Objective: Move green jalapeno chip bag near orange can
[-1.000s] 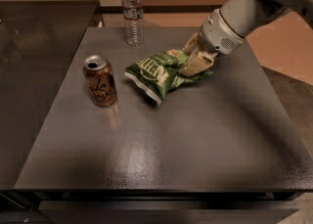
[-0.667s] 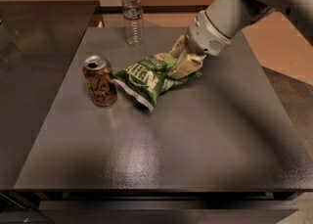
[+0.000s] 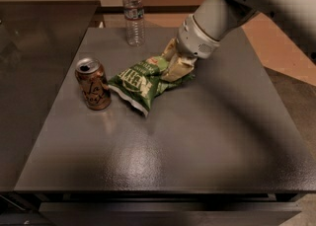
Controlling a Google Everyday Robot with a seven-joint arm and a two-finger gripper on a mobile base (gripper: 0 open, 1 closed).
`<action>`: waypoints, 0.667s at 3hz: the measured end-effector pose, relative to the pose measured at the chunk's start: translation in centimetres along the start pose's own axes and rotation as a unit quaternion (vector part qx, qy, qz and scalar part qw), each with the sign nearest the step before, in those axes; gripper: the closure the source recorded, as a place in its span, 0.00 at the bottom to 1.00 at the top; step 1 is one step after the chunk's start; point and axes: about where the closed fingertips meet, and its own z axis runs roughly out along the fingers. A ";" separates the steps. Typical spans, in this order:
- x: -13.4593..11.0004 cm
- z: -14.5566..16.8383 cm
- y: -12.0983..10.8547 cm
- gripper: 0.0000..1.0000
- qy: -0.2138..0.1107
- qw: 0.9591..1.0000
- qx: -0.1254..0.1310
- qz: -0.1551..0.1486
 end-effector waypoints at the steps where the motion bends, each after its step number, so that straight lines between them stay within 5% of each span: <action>1: 0.0 0.5 -0.4 0.36 0.005 1.000 0.006 0.004; 2: -0.1 0.7 -0.3 0.05 0.005 1.000 0.005 0.003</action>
Offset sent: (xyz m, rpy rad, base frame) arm 0.0034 0.0029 -0.0034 -0.0063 -0.0067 -0.0129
